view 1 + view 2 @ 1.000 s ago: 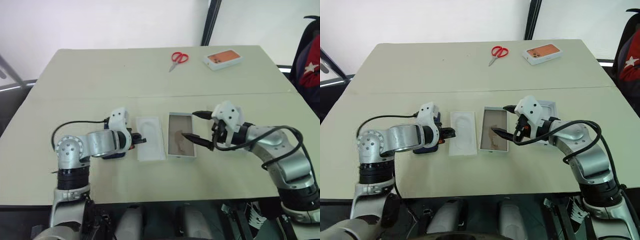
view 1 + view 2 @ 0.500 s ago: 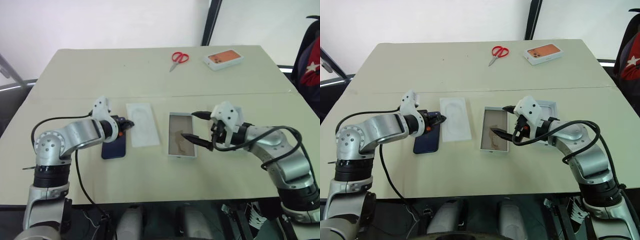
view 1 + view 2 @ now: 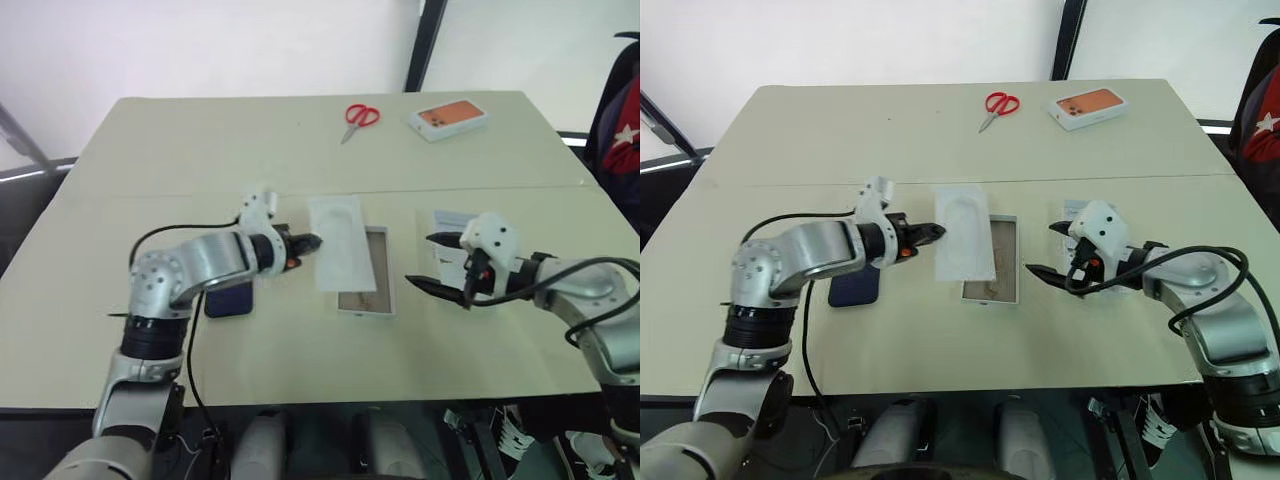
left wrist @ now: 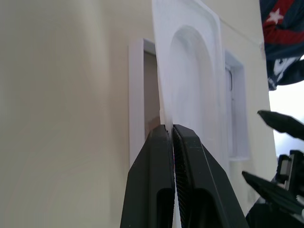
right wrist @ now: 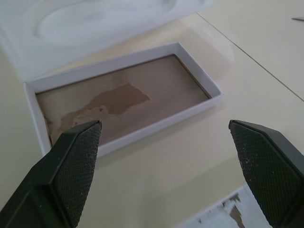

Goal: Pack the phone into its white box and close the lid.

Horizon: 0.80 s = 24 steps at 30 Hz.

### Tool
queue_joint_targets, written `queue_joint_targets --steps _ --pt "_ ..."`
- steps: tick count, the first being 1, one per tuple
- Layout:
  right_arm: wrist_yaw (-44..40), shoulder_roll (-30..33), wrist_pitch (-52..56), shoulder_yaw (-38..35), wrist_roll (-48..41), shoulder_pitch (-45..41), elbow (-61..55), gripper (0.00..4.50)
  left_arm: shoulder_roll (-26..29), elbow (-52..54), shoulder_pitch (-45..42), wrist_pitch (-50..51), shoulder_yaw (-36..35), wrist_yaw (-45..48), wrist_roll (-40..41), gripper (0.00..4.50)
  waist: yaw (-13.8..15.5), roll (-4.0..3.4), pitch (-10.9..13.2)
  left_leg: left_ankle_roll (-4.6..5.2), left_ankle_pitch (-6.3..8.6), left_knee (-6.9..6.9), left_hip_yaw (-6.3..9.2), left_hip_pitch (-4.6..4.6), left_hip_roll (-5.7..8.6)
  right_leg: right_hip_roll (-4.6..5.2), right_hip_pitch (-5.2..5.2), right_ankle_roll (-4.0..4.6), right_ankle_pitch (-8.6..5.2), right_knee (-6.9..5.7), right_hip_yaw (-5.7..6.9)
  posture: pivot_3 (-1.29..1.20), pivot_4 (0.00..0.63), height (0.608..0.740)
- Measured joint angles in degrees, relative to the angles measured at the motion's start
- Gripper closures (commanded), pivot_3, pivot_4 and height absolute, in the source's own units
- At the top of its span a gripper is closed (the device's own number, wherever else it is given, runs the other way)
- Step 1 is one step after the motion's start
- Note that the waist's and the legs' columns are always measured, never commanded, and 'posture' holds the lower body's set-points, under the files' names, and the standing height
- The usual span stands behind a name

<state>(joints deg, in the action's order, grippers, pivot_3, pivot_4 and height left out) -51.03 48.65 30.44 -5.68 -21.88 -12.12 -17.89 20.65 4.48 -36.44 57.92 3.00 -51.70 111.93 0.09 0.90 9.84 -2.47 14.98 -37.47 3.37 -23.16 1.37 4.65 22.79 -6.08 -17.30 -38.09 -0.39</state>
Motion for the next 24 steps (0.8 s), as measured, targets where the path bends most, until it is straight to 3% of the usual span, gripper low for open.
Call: queue_joint_targets --steps 7,22,24 --pt "0.9 0.0 0.2 -0.9 0.2 2.7 -2.3 0.00 -1.2 -3.4 -2.6 0.2 5.5 0.2 -2.1 4.39 0.5 0.00 0.0 -0.03 -0.02 -0.01 0.00 0.00 0.03 0.01 -0.01 0.00 0.00 0.01 0.00 0.00 0.150 0.740" --pt "3.2 -0.3 1.8 -2.5 -0.5 5.1 -5.7 0.00 -5.3 -7.4 -3.7 2.7 7.3 4.5 -10.8 4.39 0.6 0.01 0.0 -0.04 -0.02 -0.01 -0.01 -0.01 0.07 0.01 -0.02 0.00 0.00 0.02 0.00 0.00 0.150 0.740" --pt "3.4 -0.3 1.8 -2.5 -0.8 5.1 -5.7 0.00 -5.8 -7.4 -3.7 2.9 7.2 5.0 -11.7 3.76 0.6 0.00 0.0 -0.04 -0.02 -0.01 -0.01 -0.01 0.07 0.01 -0.02 0.00 0.00 0.02 0.00 0.00 0.150 0.740"
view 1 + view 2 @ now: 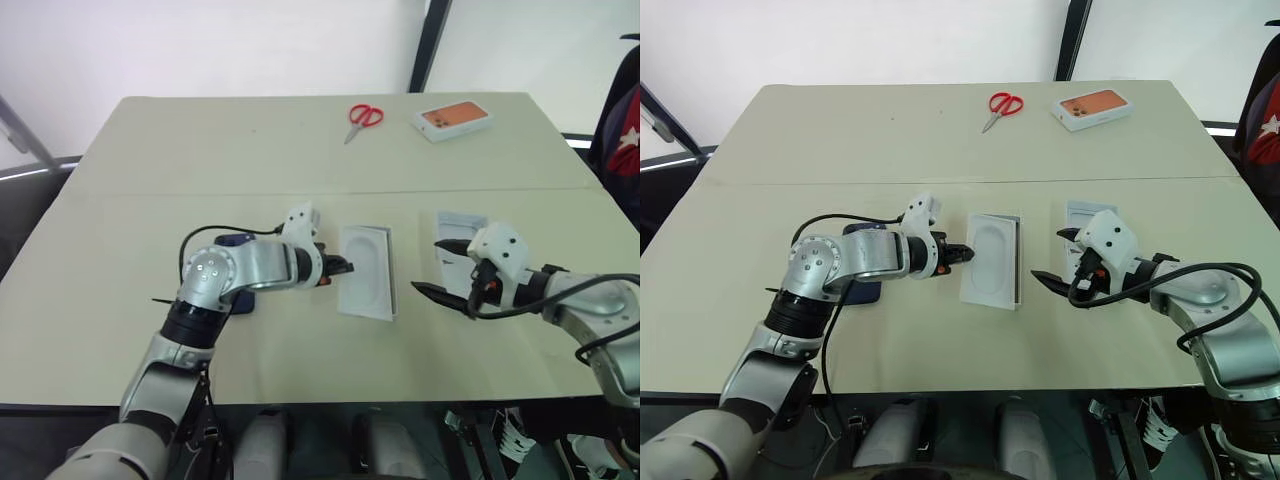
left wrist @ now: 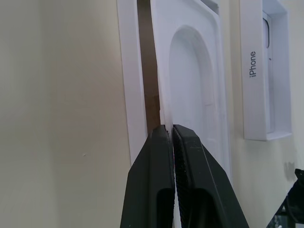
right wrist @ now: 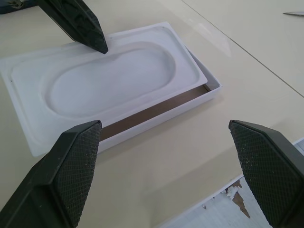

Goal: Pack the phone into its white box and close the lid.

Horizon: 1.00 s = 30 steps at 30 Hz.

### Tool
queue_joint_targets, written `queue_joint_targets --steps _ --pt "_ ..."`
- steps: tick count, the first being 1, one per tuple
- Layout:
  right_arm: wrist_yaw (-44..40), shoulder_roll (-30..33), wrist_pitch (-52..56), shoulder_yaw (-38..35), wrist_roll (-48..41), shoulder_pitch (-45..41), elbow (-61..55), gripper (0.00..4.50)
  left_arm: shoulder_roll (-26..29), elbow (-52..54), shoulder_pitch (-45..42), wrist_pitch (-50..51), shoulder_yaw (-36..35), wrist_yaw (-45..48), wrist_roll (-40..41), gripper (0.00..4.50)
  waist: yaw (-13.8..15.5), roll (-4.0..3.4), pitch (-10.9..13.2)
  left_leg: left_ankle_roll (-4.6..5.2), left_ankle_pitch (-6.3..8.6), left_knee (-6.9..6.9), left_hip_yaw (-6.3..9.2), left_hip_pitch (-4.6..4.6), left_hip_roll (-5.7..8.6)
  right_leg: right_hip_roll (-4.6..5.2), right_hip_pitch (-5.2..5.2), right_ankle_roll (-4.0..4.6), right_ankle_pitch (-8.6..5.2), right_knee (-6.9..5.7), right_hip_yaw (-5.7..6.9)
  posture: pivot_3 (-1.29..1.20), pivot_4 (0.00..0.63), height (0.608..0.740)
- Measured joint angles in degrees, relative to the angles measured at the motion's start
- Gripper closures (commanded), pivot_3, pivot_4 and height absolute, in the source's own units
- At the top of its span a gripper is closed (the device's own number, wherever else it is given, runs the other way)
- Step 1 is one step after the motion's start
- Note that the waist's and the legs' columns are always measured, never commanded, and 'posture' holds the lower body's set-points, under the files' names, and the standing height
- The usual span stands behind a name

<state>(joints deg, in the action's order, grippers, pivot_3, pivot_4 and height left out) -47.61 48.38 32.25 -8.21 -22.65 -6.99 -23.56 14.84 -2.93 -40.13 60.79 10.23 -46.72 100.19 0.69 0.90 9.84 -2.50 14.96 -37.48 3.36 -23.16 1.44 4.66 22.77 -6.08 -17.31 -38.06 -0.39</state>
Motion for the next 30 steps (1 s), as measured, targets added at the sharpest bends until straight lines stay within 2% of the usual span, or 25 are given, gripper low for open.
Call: queue_joint_targets --steps 1,6,8,12,14,16,22,25,28,30 --pt "0.0 0.0 0.0 0.0 -0.1 0.0 0.0 0.00 -0.3 0.0 0.0 0.0 -0.1 0.2 -0.5 3.49 0.0 0.00 0.0 0.00 0.00 0.00 0.00 0.00 0.00 0.00 0.00 0.00 0.00 0.00 0.00 0.00 0.150 0.740" --pt "0.3 -0.2 0.3 0.3 -0.2 -0.1 -0.2 0.00 -1.9 -0.1 -0.1 0.0 -1.1 2.2 -3.0 0.90 0.0 0.00 0.0 0.00 0.00 0.00 0.00 0.01 0.00 0.00 -0.01 0.00 0.00 0.00 0.00 0.00 0.150 0.740" --pt "0.4 -0.3 0.6 0.6 -0.2 -0.2 -0.5 0.00 -1.9 -0.1 -0.1 0.1 -1.6 2.8 -4.0 0.08 -0.1 0.00 0.0 0.01 0.00 0.00 0.00 0.02 0.01 -0.02 -0.01 0.00 0.00 -0.01 0.00 0.00 0.150 0.740" --pt "0.7 -0.8 1.3 1.1 -0.6 -0.6 -1.1 0.00 -1.5 0.8 0.1 0.5 -2.8 3.7 -5.5 0.08 -0.1 0.00 0.0 -0.01 0.00 0.00 0.00 0.01 0.00 0.00 -0.01 0.00 0.00 -0.01 0.00 0.00 0.150 0.740" --pt "1.2 -1.2 2.2 1.6 -0.7 -1.7 -1.2 0.51 -0.5 1.8 0.9 1.0 -3.3 5.1 -6.4 0.00 -0.1 0.00 0.0 -0.01 -0.01 0.01 -0.01 0.01 0.00 -0.01 0.01 0.00 0.00 -0.01 0.00 0.00 0.150 0.740" --pt "1.8 -1.9 2.9 3.1 -0.6 -3.7 -1.2 1.36 1.8 3.5 1.4 1.6 -4.5 7.2 -6.8 0.00 -0.4 0.00 0.0 -0.04 -0.02 0.02 0.00 0.01 -0.02 -0.07 0.03 0.00 0.00 -0.02 0.00 0.00 0.150 0.740" --pt "2.3 -2.7 3.6 6.1 -0.2 -7.1 -1.1 4.44 6.7 7.7 1.3 1.5 -9.5 13.8 -7.4 0.00 -0.1 0.00 0.0 -0.06 -0.03 0.01 0.01 -0.02 -0.03 -0.01 0.02 0.00 0.00 0.02 0.04 0.00 0.150 0.740" --pt "2.6 -3.7 3.6 8.5 0.4 -9.7 -1.1 4.49 12.7 13.8 2.8 1.0 -9.6 22.5 -14.1 0.00 -0.3 0.00 0.0 -0.10 -0.05 0.08 -0.02 0.00 0.02 -0.06 0.04 0.01 0.00 0.02 0.06 0.00 0.150 0.740" --pt "4.1 -4.7 4.0 12.5 3.3 -11.7 -0.7 4.49 19.5 19.4 7.5 -2.6 -9.5 32.4 -25.0 0.00 -1.1 -0.03 0.0 -0.09 -0.05 0.23 -0.04 0.08 0.00 -0.09 0.05 0.02 -0.01 0.02 0.04 0.00 0.150 0.740" --pt "6.1 -5.9 5.6 17.0 6.9 -14.9 1.0 4.49 24.2 22.1 13.7 -7.7 -9.7 42.6 -32.5 0.00 -1.7 -0.03 0.0 -0.09 -0.05 0.27 -0.10 0.11 -0.03 -0.13 0.09 0.04 -0.01 0.02 0.00 0.00 0.150 0.740"
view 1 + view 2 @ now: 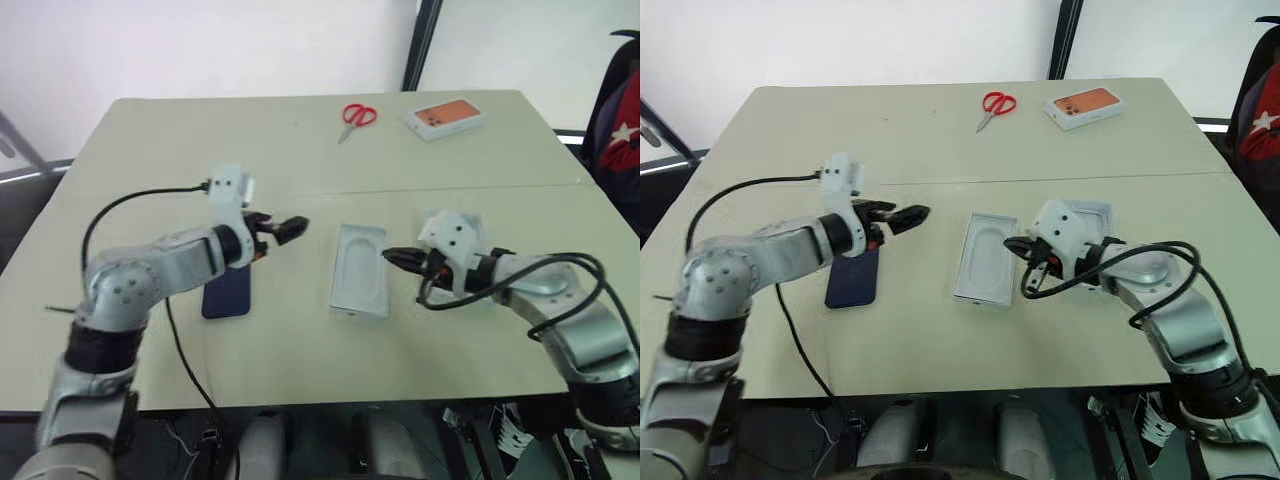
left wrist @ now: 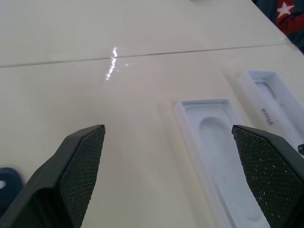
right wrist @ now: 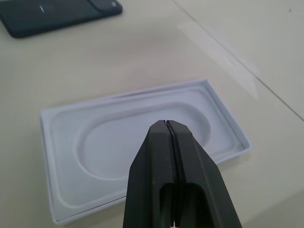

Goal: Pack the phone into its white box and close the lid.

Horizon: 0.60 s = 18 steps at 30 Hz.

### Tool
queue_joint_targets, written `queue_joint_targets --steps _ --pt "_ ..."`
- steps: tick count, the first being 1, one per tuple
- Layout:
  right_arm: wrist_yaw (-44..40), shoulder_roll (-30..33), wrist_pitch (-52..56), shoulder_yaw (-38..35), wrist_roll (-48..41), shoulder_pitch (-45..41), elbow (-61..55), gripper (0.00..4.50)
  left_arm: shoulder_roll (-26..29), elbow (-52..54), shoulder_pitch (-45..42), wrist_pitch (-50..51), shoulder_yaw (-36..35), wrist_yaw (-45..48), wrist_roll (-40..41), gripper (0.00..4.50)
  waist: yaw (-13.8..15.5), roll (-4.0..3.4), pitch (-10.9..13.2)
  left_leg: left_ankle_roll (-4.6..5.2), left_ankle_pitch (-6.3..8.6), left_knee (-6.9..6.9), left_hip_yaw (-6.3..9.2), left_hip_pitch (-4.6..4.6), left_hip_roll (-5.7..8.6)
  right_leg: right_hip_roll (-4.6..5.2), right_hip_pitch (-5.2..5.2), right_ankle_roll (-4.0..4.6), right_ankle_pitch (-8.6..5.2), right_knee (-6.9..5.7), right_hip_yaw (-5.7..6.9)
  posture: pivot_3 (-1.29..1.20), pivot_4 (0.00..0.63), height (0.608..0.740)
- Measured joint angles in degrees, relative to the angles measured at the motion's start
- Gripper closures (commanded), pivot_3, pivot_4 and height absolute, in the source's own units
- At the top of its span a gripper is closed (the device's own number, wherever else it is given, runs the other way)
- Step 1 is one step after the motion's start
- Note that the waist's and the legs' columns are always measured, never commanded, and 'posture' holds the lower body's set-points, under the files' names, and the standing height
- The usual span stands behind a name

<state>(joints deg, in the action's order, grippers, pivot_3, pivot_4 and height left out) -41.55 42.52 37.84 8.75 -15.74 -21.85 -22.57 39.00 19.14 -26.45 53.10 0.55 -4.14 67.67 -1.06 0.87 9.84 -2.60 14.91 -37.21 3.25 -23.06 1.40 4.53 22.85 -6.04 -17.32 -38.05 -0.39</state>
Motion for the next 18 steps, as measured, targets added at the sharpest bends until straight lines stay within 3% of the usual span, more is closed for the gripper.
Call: queue_joint_targets --steps 4,9,14,18 --pt "2.4 -3.9 1.7 4.3 4.0 -4.1 5.3 4.49 8.3 2.9 8.1 -8.7 1.1 17.3 -13.5 0.00 0.4 -0.06 0.1 0.13 0.07 0.04 0.03 -0.08 -0.06 0.02 0.08 0.02 0.00 0.02 0.02 0.00 0.150 0.740" --pt "5.5 -9.1 4.3 7.0 7.4 -9.6 12.5 4.49 12.4 5.6 16.1 -17.0 2.9 34.4 -23.2 0.00 0.5 -0.06 0.1 0.23 0.13 -0.01 0.04 -0.17 -0.09 0.15 0.06 0.02 0.00 0.10 0.04 0.00 0.150 0.740" --pt "7.5 -11.5 5.6 8.9 11.0 -12.2 19.3 4.49 14.1 7.7 20.9 -20.1 2.8 43.9 -27.2 0.00 0.3 -0.11 0.1 0.24 0.13 0.01 0.04 -0.20 -0.12 0.14 0.17 0.02 0.00 0.04 0.03 0.00 0.150 0.740" --pt "8.3 -12.4 4.4 10.0 13.9 -14.3 23.0 4.49 12.9 8.2 21.5 -20.2 2.6 45.7 -28.9 0.00 0.2 -0.12 0.1 0.24 0.13 0.00 0.04 -0.20 -0.14 0.11 0.18 0.01 0.01 0.01 0.05 0.00 0.150 0.740"
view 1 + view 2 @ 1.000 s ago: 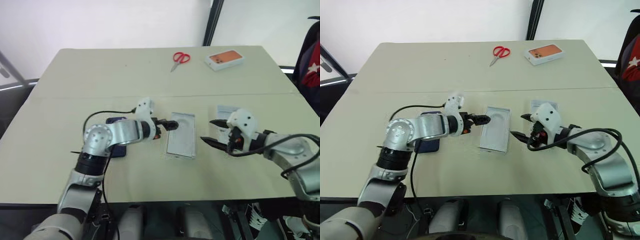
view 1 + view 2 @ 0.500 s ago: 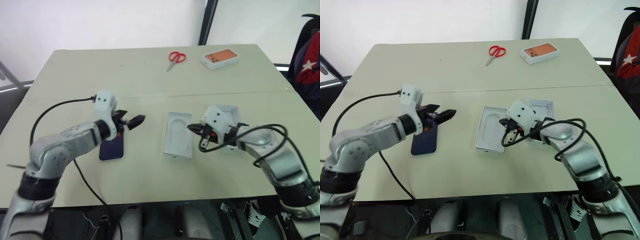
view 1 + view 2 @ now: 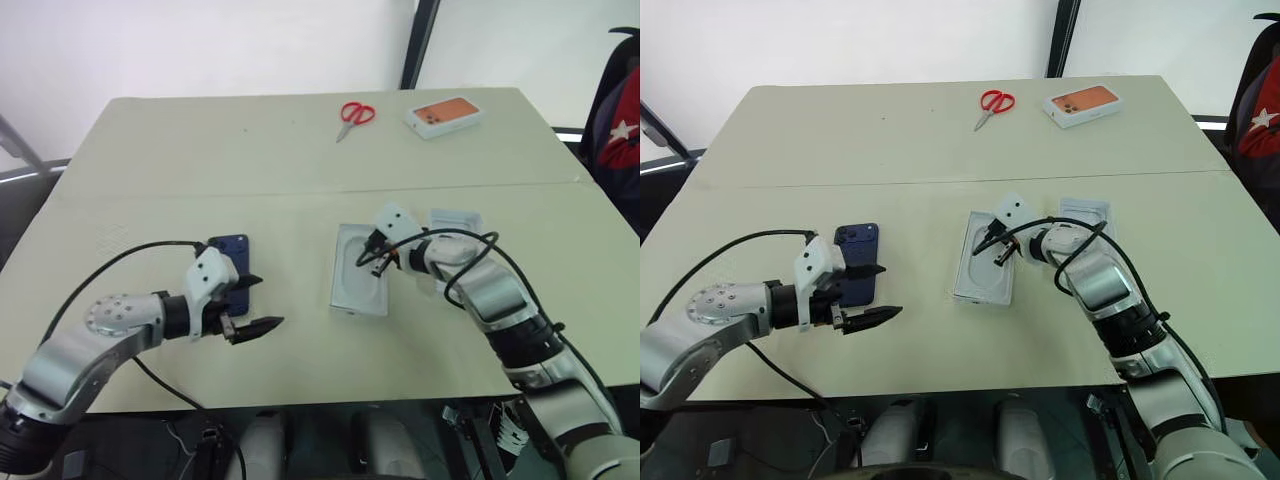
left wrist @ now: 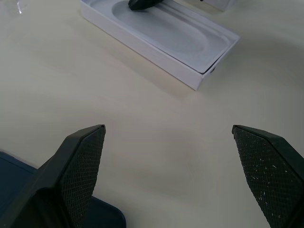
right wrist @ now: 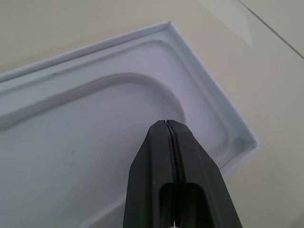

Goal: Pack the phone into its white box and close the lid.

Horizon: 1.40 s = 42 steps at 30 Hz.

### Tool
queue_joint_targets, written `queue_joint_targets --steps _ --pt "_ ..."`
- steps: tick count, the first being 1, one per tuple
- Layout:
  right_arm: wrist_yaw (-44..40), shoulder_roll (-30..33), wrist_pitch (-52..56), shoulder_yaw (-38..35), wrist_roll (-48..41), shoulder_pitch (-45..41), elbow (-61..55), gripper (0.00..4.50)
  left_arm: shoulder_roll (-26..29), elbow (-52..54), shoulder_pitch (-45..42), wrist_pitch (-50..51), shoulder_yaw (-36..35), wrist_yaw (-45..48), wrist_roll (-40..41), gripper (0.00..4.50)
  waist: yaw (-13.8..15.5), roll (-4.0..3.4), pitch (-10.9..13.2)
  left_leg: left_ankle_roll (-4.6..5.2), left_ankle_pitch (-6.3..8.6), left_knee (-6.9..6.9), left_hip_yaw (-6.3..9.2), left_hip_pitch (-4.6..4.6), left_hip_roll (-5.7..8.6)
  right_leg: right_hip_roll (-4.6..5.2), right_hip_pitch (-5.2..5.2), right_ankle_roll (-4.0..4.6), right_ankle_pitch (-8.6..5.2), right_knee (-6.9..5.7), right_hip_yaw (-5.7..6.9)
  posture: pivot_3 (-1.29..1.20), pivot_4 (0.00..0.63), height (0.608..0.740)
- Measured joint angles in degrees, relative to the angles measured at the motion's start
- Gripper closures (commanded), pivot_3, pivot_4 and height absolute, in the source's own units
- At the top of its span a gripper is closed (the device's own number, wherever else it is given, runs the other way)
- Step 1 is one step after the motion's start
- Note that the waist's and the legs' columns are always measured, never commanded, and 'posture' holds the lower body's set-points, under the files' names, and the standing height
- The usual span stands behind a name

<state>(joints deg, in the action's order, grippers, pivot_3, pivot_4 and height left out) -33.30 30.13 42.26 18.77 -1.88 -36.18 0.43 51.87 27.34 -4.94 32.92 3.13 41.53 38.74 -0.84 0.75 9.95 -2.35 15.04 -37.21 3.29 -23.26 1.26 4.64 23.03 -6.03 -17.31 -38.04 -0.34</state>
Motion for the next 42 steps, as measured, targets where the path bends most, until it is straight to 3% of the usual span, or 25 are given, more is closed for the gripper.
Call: queue_joint_targets --steps 9,19,24,42 --pt "-0.5 -0.2 -4.1 1.0 3.9 0.5 1.1 4.49 -3.3 0.0 0.0 0.4 -0.1 0.1 -3.2 0.00 0.0 0.00 0.0 0.00 0.00 -0.01 0.00 -0.01 0.00 -0.01 0.01 -0.01 0.00 -0.03 0.01 0.00 0.150 0.740" --pt "-12.7 7.1 -6.4 1.2 0.9 7.9 -15.4 4.49 -5.5 -1.1 -0.2 1.6 -2.4 0.0 -3.8 0.00 -0.1 0.00 0.0 0.01 0.01 -0.01 0.02 0.00 -0.05 -0.06 0.01 -0.01 0.00 -0.04 0.02 0.00 0.150 0.740" --pt "-13.3 6.7 -6.8 5.5 3.3 9.2 -15.8 4.49 -6.2 -1.6 -0.4 1.9 -2.5 0.0 -4.4 0.00 -0.1 0.01 0.0 0.01 0.01 -0.02 0.02 0.01 -0.06 -0.06 0.00 -0.01 0.00 -0.05 0.01 0.00 0.150 0.740" --pt "-22.7 10.7 -10.7 5.5 2.2 12.9 -21.3 4.49 -6.3 -1.7 0.8 3.3 -6.8 -0.2 -4.5 0.00 0.0 0.02 0.0 0.01 0.01 -0.03 0.05 0.03 -0.06 -0.06 -0.04 -0.01 0.00 -0.03 0.04 0.00 0.150 0.740"
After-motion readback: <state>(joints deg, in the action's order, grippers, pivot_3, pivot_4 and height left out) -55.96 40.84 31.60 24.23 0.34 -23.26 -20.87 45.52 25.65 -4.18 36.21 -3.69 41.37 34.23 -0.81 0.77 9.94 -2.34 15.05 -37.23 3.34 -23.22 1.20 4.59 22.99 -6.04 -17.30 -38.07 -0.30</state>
